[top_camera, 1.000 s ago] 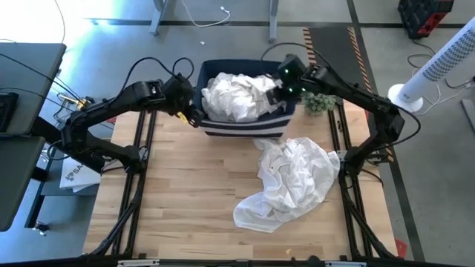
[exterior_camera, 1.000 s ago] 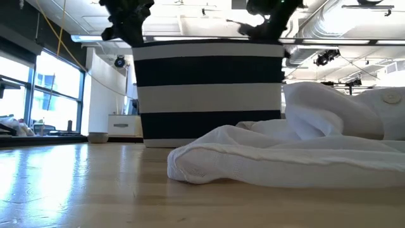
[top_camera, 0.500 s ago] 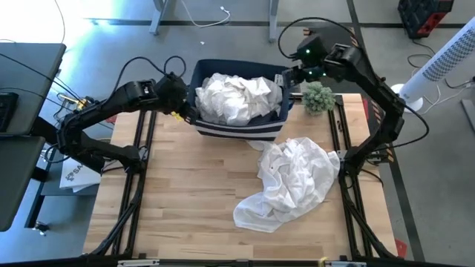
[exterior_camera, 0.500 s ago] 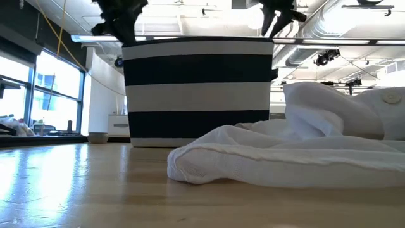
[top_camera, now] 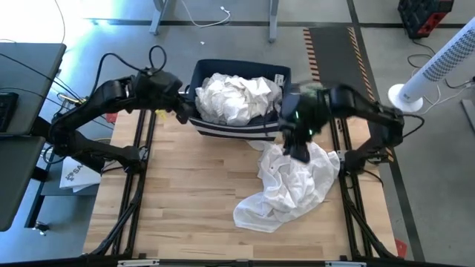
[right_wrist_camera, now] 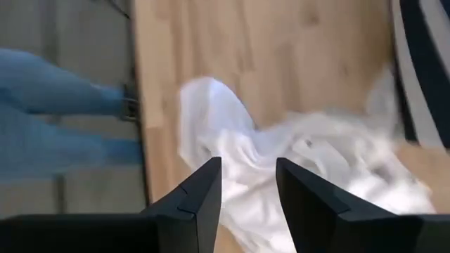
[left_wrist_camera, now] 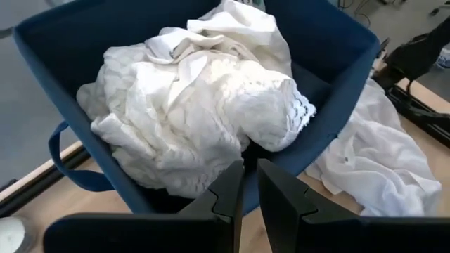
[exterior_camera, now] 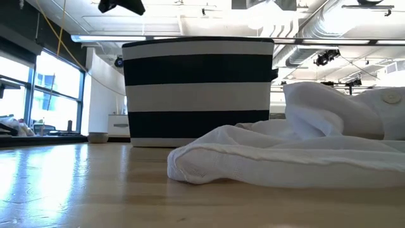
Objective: Sort clothes
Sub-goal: Put the white sock into the blue bin
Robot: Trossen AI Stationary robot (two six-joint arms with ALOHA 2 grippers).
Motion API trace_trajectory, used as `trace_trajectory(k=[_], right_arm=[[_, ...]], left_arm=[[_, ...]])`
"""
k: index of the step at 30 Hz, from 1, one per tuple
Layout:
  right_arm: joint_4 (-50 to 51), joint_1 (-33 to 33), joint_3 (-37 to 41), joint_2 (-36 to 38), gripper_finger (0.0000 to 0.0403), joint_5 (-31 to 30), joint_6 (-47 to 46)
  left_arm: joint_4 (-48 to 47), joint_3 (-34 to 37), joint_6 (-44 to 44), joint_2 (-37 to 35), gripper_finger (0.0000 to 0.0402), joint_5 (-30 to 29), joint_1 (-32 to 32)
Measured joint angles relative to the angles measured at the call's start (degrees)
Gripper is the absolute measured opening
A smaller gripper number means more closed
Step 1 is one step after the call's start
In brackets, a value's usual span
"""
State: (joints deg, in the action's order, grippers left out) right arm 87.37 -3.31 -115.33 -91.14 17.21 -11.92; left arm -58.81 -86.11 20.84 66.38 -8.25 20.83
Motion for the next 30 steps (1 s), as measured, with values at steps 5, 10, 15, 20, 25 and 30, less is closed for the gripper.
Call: trace_trajectory(k=[5, 10, 15, 20, 25, 30], right_arm=[[2.3, 10.3, 6.2, 1.0, 0.0133, -15.2, -13.7], [-5.6, 12.2, 21.9, 4.7, 0.0146, -14.8, -17.1], [-22.2, 12.4, 37.1, 6.3, 0.0166, -16.6, -5.5], [-36.6, 11.9, 51.6, 5.5, 0.0167, -20.7, 6.6], [-47.2, 9.6, 61.3, 5.2, 0.0167, -25.8, 7.9], [-56.4, 6.2, 69.2, 5.3, 0.0159, -24.8, 7.9]], left_arm=[[-0.1, 0.0, -1.5, 0.0, 0.0039, 0.2, -0.4], [-0.1, 0.0, -3.5, 0.1, 0.0039, 0.2, -0.4], [-0.1, -0.1, -4.6, 0.1, 0.0039, 2.9, -0.4], [-0.1, -0.1, -5.0, 0.1, 0.0039, 7.8, -0.4], [-0.1, -0.1, -5.0, 0.1, 0.0039, 9.0, -0.4], [-0.1, -0.1, -4.6, 0.1, 0.0039, 8.4, -0.4]])
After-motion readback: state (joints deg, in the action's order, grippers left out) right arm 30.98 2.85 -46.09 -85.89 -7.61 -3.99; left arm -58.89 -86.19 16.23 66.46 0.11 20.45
